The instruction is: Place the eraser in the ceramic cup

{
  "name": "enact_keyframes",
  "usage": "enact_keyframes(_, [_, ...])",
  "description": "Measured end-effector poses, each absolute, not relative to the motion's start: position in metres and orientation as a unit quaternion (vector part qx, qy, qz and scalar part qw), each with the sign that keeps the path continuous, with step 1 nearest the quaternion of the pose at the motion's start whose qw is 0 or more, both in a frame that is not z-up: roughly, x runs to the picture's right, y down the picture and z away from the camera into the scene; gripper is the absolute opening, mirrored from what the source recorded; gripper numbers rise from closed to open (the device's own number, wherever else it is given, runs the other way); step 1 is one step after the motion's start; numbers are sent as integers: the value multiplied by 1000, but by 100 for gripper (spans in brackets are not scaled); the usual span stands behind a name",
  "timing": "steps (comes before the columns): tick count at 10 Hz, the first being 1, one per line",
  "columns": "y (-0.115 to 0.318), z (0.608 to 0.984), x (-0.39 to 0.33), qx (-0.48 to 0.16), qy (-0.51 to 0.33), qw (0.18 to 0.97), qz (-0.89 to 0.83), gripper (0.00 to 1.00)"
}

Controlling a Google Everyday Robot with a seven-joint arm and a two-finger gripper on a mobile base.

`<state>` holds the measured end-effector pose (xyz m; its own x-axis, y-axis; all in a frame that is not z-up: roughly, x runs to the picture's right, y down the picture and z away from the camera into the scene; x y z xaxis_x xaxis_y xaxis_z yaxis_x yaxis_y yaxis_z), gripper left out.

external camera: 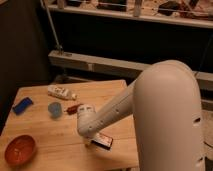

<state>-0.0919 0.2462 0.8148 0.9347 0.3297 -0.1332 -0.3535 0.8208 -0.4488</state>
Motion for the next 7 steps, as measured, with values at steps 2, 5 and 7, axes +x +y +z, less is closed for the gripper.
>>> enact_keyframes(2, [244,815,-98,-240,22,953,182,44])
enact_keyframes(5, [238,813,-108,-236,11,955,181,53])
enact_keyframes(7, [235,812,-103,-233,15,956,180,53])
